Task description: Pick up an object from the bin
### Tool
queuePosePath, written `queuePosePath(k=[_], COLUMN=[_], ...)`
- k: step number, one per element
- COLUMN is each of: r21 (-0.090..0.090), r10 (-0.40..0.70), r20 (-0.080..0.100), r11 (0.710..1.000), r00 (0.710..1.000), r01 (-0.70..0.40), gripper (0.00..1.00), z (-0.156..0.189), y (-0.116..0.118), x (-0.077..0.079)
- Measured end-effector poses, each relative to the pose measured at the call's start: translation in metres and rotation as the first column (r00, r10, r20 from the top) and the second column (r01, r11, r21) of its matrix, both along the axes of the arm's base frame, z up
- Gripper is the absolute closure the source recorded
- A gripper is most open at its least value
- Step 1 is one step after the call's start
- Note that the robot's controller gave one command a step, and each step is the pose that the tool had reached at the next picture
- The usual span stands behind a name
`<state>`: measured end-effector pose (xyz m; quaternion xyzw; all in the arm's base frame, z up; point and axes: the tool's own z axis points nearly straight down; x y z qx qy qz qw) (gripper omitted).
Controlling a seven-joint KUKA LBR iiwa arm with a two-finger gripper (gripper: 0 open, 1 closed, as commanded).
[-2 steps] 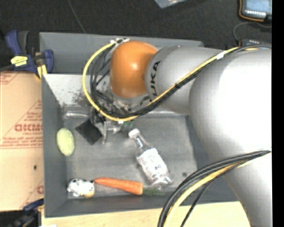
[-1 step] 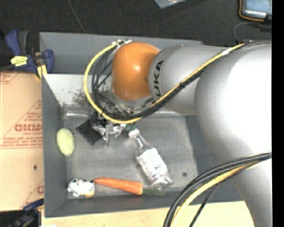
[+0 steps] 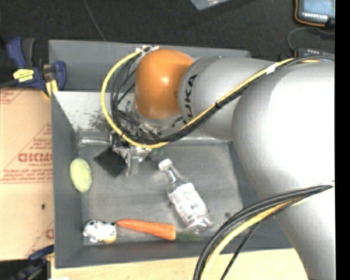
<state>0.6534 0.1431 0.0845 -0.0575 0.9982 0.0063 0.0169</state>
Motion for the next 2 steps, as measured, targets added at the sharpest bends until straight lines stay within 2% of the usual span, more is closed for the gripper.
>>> queuePosePath(k=[1,2], r21=[0.004,0.005], r10=[-0.014,-0.015], r20=[-0.025,-0.025], r11=[1.000,1.000], r00=[1.000,1.000], r01=[0.014,0.015], gripper=[1.00,1.00], z=[-0.0041,-0.0041], y=[0.0018,0.0018], x=[-0.0010,-0.0010])
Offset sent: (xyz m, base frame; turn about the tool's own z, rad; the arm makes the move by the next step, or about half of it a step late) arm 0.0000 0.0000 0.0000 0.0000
